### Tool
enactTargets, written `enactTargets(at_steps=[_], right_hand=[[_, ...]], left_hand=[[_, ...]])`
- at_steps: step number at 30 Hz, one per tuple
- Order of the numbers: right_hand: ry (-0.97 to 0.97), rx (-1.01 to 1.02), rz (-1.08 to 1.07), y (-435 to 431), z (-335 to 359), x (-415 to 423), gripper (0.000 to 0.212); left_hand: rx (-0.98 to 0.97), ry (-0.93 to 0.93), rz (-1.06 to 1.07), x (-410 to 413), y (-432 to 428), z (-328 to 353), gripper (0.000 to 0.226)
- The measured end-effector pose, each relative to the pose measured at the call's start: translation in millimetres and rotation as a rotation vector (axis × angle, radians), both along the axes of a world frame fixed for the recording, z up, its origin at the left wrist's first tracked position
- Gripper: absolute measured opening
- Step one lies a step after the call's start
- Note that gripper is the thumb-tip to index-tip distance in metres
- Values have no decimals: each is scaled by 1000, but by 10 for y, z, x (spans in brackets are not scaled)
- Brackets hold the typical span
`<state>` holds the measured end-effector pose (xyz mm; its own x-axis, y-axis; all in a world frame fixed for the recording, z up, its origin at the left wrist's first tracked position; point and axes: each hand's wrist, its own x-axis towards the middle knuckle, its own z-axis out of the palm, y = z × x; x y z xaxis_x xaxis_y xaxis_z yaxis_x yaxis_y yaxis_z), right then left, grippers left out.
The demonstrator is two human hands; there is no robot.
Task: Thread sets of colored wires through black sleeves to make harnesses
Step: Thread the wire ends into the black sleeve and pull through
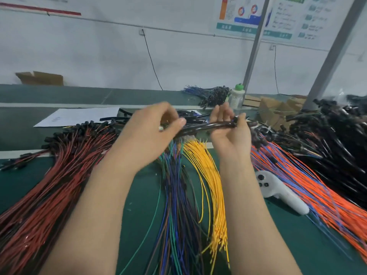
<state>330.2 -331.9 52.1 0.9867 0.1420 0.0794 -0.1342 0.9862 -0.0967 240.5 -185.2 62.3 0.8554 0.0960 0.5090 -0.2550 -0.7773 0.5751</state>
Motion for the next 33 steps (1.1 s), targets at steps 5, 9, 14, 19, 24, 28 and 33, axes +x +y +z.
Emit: enactTargets(at_steps=[5, 9, 14, 19, 24, 28, 33], right_hand=[[-172, -316, -8, -232, 682, 58, 36], [-274, -1129, -334, -682, 850, 63, 32], [-420, -1755, -737, -1428, 704, -68, 15], [47, -2002, -1340, -2459, 726, 132, 34], [536, -2185, -1223, -3270, 431, 767, 41], [665, -2287, -829, -3395, -198, 1119, 41], [721, -2106, -1157, -3358, -328, 1170, 42]], left_hand=[[-6, 136, -300, 432, -647, 488, 27], [-522, -31, -274, 854, -1142, 859, 36], [-1142, 7, -504, 1287, -2287, 1128, 30], [-1294, 150, -798, 1614, -3484, 1102, 26], [-736, 374, -637, 2164, -4195, 680, 24], [-266, 476, -554, 2421, -4266, 19, 30], [-427, 462, -600, 2495, -4231, -261, 30]])
